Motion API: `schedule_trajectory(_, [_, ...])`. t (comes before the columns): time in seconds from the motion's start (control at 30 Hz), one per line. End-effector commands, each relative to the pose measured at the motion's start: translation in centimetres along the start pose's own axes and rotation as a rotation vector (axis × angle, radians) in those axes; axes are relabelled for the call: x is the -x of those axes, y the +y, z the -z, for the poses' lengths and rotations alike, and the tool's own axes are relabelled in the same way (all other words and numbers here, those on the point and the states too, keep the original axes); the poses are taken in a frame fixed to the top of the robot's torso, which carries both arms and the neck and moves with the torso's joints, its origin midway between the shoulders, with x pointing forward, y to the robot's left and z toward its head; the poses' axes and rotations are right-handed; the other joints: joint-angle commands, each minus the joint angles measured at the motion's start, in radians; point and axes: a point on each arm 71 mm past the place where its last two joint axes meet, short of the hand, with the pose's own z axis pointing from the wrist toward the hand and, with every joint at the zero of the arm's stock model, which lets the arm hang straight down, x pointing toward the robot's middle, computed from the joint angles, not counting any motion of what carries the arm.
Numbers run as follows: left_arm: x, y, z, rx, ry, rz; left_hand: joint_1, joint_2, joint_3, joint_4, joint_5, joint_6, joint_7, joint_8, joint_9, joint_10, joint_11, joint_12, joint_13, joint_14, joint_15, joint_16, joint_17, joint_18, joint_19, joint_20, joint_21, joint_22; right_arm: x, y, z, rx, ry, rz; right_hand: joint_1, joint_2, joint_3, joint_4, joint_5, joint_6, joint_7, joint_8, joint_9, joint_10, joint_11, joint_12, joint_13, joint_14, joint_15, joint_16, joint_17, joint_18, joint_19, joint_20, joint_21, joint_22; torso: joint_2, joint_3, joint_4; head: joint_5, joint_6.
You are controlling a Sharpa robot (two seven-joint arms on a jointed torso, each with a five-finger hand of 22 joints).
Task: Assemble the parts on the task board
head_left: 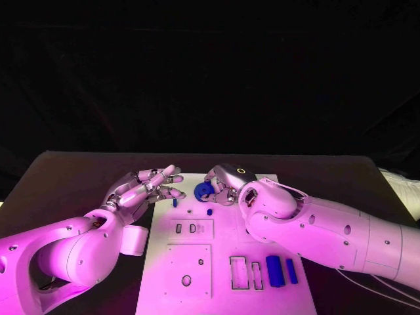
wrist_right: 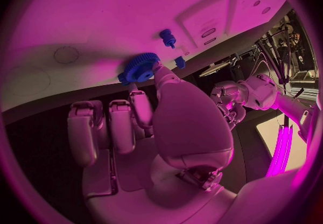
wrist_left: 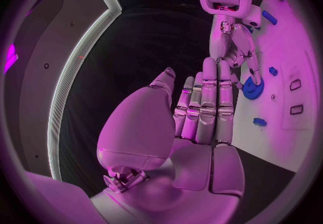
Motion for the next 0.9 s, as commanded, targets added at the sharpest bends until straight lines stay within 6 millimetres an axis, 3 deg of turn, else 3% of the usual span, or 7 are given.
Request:
schedule_trajectory(0.03, [-0.2, -0.1, 0.0, -0.002, 0.018, 0.009, 0.004, -0.001, -0.001, -0.006, -0.006, -0.001, 0.005, -0.006, -0.001, 0.001, 0.008, -0.007, -0.001, -0.007, 0.004, 0.004, 0.002, 0.008, -0.01, -0.001, 0.006, 0.002, -0.3, -0.1, 0.0, -0.009, 0.035, 0.011, -0.015, -0.004, -0.007, 0.025, 0.015, 0.009, -0.002, 0.004, 0.003, -0.002, 0.0, -0.001, 0.002, 0.066, 0.009, 0.007, 0.053, -0.019, 0.019, 0.007, 0.003, 0.147, 0.0, 0.0005, 0.0003, 0.0, 0.0])
schedule_trajectory(0.17, [-0.2, -0.1, 0.0, -0.002, 0.018, 0.009, 0.004, -0.001, -0.001, -0.006, -0.006, -0.002, 0.005, -0.007, -0.001, -0.001, 0.009, -0.008, -0.001, -0.007, 0.004, 0.004, 0.003, 0.008, -0.011, -0.001, 0.006, 0.002, -0.4, -0.1, 0.0, -0.015, 0.054, 0.001, -0.047, 0.011, -0.018, 0.034, 0.043, 0.04, -0.009, 0.014, 0.008, 0.008, -0.005, 0.018, 0.018, 0.068, 0.006, 0.012, 0.064, -0.02, 0.024, 0.006, 0.006, 0.155, 0.0, 0.0008, 0.0001, -0.001, -0.001])
schedule_trajectory(0.5, [-0.2, -0.1, 0.1, 0.002, 0.011, 0.006, 0.021, -0.008, -0.001, -0.026, -0.013, -0.006, 0.009, -0.014, -0.001, -0.008, 0.012, -0.012, -0.002, -0.012, 0.005, 0.002, 0.018, 0.008, -0.02, 0.001, 0.017, 0.011, -0.8, -0.8, 0.0, -0.057, 0.106, -0.075, -0.069, 0.038, -0.026, 0.031, 0.063, 0.076, -0.019, 0.022, 0.011, 0.026, -0.013, 0.057, 0.049, 0.071, -0.001, 0.019, 0.08, -0.022, 0.03, 0.0, 0.009, 0.163, 0.0, 0.0005, 0.0003, -0.003, -0.006])
schedule_trajectory(0.9, [-0.1, -0.1, 0.1, 0.003, 0.006, 0.004, 0.017, -0.005, -0.002, -0.024, -0.013, -0.007, 0.01, -0.016, -0.001, -0.01, 0.013, -0.013, -0.003, -0.012, 0.006, 0.002, 0.021, 0.008, -0.021, 0.001, 0.019, 0.012, 0.0, -1.2, 0.3, -0.018, 0.016, -0.079, -0.066, 0.033, -0.032, 0.026, 0.066, 0.08, -0.02, 0.02, 0.01, 0.032, -0.014, 0.069, 0.059, 0.073, -0.002, 0.024, 0.09, -0.024, 0.035, -0.001, 0.012, 0.17, 0.001, 0.0004, 0.0002, -0.002, -0.01])
